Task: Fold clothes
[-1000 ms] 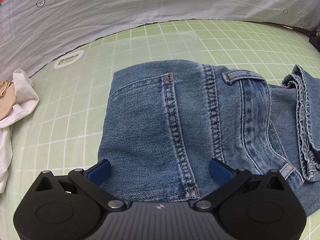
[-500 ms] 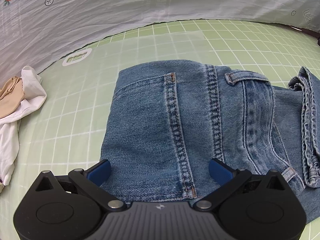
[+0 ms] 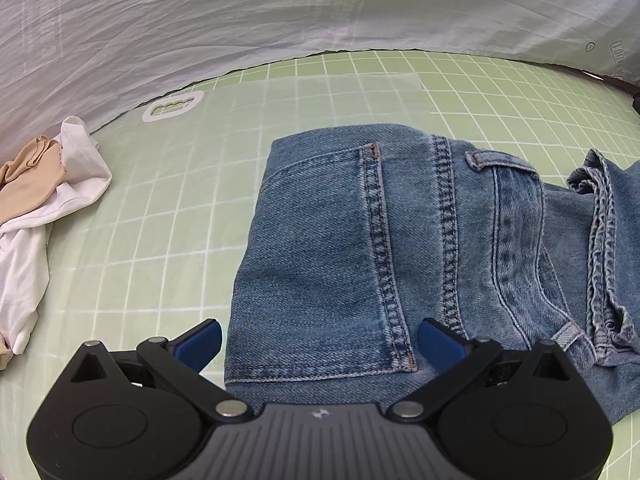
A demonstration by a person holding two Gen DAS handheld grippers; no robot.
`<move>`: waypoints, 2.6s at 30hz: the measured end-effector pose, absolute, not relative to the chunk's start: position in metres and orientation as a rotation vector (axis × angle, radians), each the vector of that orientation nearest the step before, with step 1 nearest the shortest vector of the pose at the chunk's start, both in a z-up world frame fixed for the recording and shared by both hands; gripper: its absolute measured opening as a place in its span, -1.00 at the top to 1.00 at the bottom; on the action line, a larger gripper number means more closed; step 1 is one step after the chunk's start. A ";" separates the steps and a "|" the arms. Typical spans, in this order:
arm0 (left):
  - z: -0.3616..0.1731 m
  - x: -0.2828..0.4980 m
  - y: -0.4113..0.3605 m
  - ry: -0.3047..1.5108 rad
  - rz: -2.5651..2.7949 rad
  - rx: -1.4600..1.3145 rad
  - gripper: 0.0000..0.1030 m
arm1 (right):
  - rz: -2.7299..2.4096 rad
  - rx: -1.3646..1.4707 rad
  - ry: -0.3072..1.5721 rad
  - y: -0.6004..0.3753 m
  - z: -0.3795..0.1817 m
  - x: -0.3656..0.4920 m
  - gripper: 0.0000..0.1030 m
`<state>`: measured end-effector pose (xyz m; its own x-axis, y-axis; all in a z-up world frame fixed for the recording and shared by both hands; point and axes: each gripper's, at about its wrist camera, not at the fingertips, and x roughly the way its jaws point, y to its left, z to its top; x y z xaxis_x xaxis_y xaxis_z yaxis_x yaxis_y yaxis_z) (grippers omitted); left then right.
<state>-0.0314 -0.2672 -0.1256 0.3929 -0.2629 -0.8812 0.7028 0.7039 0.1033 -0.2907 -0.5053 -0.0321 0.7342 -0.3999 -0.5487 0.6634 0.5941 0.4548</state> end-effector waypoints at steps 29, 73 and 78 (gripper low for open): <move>-0.132 -0.033 -0.260 0.999 -0.632 0.517 -1.00 | -0.425 0.671 0.727 -0.461 -0.093 -0.194 0.13; -0.148 -0.082 -0.373 1.269 -0.938 0.206 -0.23 | -0.820 0.518 1.013 -0.552 -0.128 -0.298 -0.75; -0.144 -0.093 -0.382 1.215 -0.977 0.288 0.63 | -0.840 0.531 1.015 -0.555 -0.130 -0.302 -0.75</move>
<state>-0.0934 -0.3820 -0.1437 0.0189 -0.4751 -0.8798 0.7573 0.5814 -0.2976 -0.3022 -0.5546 -0.1304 0.2687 -0.3575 -0.8944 0.8115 0.5843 0.0102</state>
